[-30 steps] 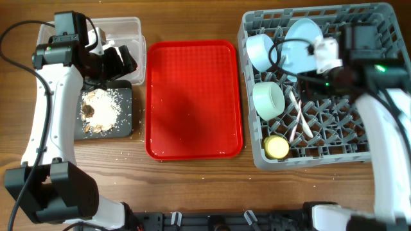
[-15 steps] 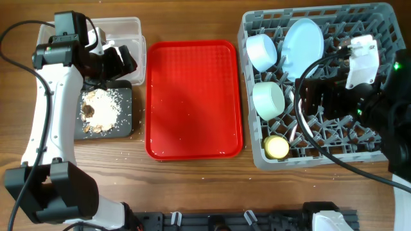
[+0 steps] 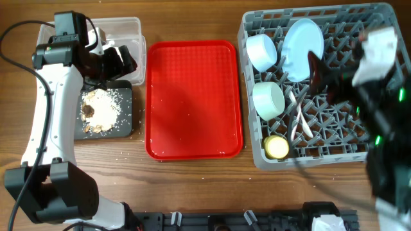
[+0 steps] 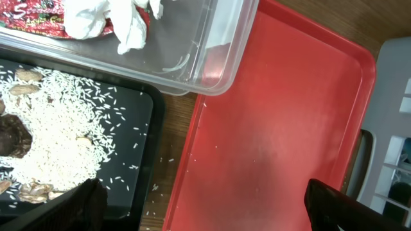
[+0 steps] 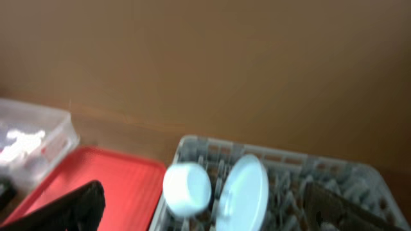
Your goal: Sort waste into correct bins and load items into the dishwasher rack
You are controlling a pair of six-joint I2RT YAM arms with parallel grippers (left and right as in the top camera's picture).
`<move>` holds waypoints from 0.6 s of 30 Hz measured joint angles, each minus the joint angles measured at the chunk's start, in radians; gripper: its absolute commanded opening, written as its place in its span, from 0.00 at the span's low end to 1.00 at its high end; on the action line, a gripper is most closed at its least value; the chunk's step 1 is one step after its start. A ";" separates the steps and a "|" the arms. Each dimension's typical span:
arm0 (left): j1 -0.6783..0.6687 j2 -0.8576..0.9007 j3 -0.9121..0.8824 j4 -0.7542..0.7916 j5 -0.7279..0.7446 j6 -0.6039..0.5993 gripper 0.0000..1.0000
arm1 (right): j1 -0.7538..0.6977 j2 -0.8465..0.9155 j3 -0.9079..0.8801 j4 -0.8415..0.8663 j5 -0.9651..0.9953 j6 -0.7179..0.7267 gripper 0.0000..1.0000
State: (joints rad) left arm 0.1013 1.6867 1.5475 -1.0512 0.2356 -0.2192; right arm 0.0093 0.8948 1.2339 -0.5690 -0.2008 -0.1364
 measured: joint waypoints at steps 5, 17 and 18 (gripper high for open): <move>0.000 0.000 0.000 0.000 -0.003 0.000 1.00 | 0.000 -0.305 -0.422 0.257 0.000 -0.007 1.00; 0.000 0.000 0.000 0.000 -0.003 0.000 1.00 | 0.014 -0.784 -1.082 0.584 -0.008 0.064 1.00; 0.000 0.000 0.000 0.000 -0.003 0.000 1.00 | 0.014 -0.803 -1.103 0.584 -0.009 0.064 1.00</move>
State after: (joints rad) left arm 0.1013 1.6867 1.5475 -1.0512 0.2329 -0.2195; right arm 0.0235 0.0917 0.1310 0.0151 -0.2096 -0.0719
